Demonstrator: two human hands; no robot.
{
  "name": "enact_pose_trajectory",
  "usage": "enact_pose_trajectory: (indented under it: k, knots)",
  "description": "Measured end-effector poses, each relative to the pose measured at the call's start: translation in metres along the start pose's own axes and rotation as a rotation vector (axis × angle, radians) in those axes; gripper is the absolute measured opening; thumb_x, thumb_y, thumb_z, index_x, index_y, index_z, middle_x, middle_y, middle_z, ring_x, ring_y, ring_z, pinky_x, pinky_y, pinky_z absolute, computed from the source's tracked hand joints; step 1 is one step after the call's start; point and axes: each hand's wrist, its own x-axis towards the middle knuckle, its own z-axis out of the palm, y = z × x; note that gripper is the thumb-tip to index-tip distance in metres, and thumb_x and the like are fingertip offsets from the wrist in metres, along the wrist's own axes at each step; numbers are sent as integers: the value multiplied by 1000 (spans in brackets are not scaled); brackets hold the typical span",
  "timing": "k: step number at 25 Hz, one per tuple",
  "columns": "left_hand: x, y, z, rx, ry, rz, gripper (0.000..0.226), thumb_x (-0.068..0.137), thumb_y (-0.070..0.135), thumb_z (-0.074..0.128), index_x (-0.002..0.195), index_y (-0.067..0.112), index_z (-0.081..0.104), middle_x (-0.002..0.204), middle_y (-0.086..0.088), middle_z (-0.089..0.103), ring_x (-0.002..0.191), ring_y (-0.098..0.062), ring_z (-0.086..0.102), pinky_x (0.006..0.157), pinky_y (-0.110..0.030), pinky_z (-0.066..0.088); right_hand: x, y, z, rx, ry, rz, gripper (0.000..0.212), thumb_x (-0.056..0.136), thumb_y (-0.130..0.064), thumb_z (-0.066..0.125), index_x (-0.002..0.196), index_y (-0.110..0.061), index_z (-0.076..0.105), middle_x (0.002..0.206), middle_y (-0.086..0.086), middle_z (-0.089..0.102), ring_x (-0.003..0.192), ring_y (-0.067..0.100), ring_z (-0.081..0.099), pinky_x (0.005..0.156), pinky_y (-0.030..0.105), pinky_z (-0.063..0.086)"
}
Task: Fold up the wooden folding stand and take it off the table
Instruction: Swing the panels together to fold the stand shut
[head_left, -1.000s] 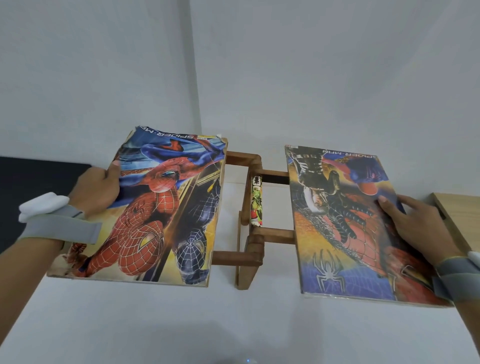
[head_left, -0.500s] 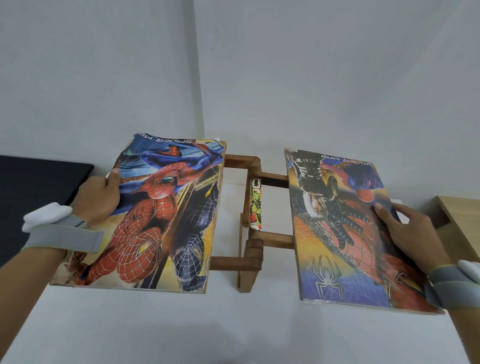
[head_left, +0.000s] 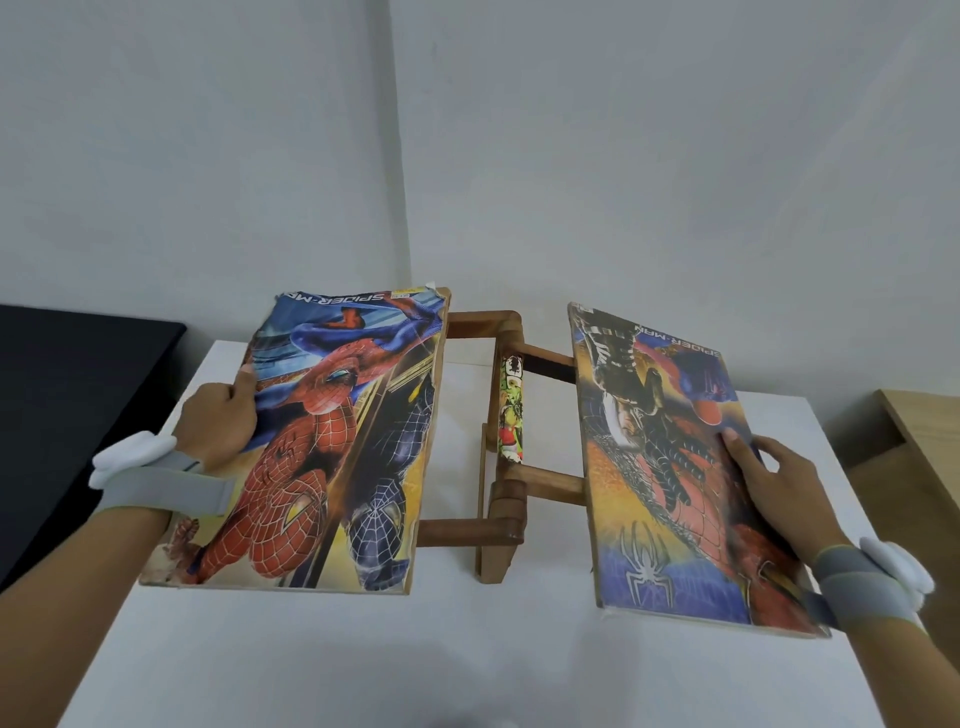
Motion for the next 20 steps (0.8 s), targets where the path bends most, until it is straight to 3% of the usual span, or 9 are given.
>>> enact_pose_trajectory:
  k: [3,10,14,16,18,20]
  knots:
    - [-4,-4,15,-12,-18,-49,66,105,36,25,116,-18,60,127,-37,56,119,-47,52,102,-46,37,1,5,14,18,-25,54,53,89,-61,45,99,-12,61,111,21,67,89,33,60,88,44,47]
    - [-19,-23,60,-47,-57,-167,63,105,33,28,116,-21,59,130,-40,52,123,-49,49,101,-45,35,-2,21,50,83,-58,98,63,89,-64,42,91,-6,66,100,16,69,88,33,62,86,44,48]
    - [-28,-37,84,-71,-103,-233,64,105,34,27,118,-20,59,132,-39,52,126,-47,48,103,-44,34,-13,28,77,149,-108,171,67,88,-67,40,75,-7,67,78,13,71,74,31,64,75,41,50]
    - [-34,-48,94,-68,-126,-263,63,105,34,27,119,-19,59,132,-40,52,125,-47,49,103,-43,35,-24,32,94,178,-117,201,68,88,-67,40,59,-7,58,61,10,65,60,28,57,64,38,46]
    - [-43,-57,103,-49,-191,-265,62,105,33,26,111,-18,60,128,-41,54,121,-48,51,100,-44,39,-36,36,111,200,-142,231,68,87,-68,39,55,-9,50,53,10,58,53,25,50,59,36,41]
    - [-53,-64,110,-14,-229,-265,50,105,30,24,90,-5,56,126,-42,54,119,-50,53,98,-46,41,-46,40,127,222,-172,251,67,87,-69,37,57,-9,46,54,12,54,53,24,47,58,35,39]
